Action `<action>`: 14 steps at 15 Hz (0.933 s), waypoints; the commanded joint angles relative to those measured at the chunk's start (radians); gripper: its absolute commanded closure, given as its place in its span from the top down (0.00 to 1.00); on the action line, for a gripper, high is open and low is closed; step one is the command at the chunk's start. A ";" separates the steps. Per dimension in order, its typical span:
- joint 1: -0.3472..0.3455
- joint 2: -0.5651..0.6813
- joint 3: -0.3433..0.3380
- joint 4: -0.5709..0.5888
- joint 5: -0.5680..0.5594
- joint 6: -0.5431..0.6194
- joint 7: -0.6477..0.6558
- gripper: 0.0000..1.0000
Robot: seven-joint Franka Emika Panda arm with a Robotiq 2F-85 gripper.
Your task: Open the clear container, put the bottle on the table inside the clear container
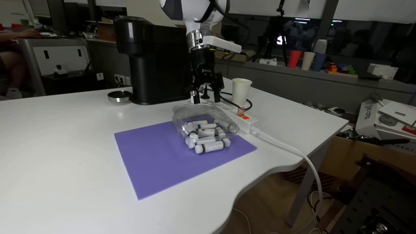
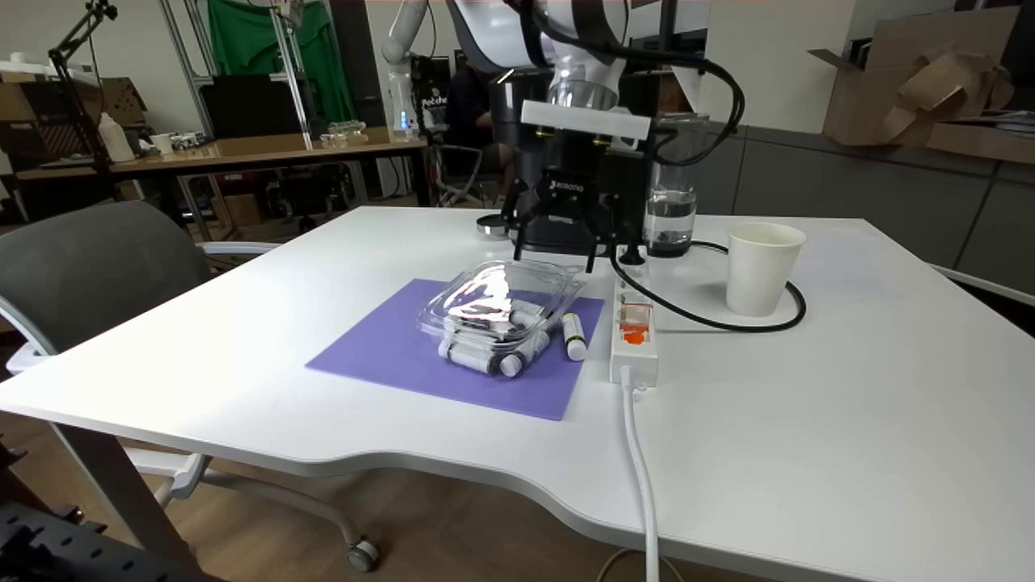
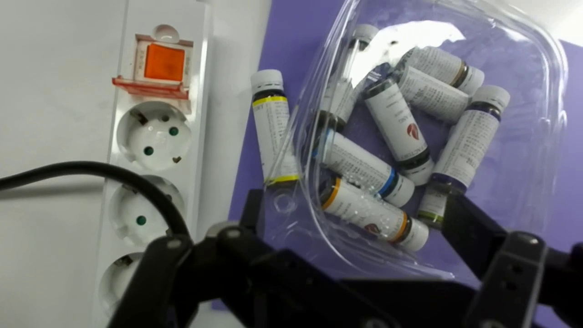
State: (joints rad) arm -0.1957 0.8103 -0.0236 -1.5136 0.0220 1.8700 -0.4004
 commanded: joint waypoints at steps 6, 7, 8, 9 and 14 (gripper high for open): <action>-0.025 0.013 0.030 0.033 0.030 -0.099 -0.025 1.00; -0.024 0.012 0.027 0.032 0.030 -0.092 -0.021 1.00; -0.024 0.013 0.025 0.031 0.031 -0.084 -0.014 1.00; -0.024 0.013 0.024 0.030 0.032 -0.082 -0.010 1.00; -0.025 0.014 0.020 0.024 0.036 -0.077 0.010 1.00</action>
State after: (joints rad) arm -0.2106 0.8124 -0.0078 -1.5129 0.0437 1.8045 -0.4182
